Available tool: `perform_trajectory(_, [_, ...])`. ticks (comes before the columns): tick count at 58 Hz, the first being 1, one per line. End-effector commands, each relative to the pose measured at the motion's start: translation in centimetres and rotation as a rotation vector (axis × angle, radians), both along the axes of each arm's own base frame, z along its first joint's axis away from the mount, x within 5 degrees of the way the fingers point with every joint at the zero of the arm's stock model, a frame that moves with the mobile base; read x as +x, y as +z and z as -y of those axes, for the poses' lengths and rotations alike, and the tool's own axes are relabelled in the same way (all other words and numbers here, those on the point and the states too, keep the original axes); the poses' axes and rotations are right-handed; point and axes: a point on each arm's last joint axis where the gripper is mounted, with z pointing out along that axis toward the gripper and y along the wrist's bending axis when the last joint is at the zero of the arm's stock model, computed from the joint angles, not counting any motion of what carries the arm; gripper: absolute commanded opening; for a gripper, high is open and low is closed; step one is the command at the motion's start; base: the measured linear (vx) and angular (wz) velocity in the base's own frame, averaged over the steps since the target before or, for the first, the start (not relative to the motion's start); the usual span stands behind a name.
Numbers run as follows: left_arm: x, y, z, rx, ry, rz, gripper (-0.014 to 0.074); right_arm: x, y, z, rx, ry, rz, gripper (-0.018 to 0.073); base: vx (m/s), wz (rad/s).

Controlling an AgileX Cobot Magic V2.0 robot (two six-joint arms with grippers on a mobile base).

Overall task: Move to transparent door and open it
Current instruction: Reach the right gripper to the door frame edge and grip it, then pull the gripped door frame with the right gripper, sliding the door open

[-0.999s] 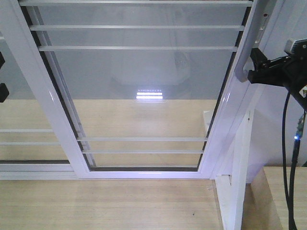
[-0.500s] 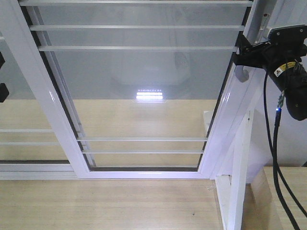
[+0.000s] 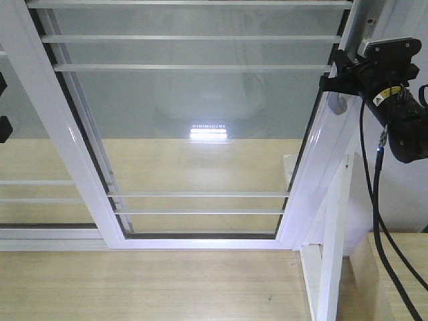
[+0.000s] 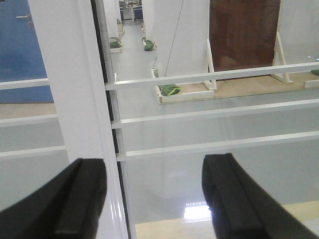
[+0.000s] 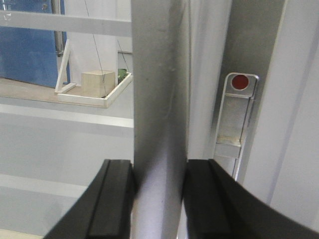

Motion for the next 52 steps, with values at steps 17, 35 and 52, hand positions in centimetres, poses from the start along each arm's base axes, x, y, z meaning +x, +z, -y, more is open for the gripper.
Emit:
perform_trajectory(17, [0.0, 2.1, 0.1, -0.018, -0.007, 0.130, 0.0538, 0.9, 3.2, -1.2, 0.020, 0.043, 0.204, -0.0012, 0.00, 0.00])
perform_trajectory(35, [0.0, 2.1, 0.1, -0.018, -0.007, 0.130, 0.0538, 3.0, 2.4, -4.0, 0.024, 0.104, 0.216, -0.0008, -0.01, -0.03])
perform_trajectory(52, [0.0, 2.1, 0.1, -0.017, -0.007, 0.125, 0.0538, 3.6, 2.4, -7.1, 0.034, 0.172, 0.232, -0.0009, -0.02, -0.06])
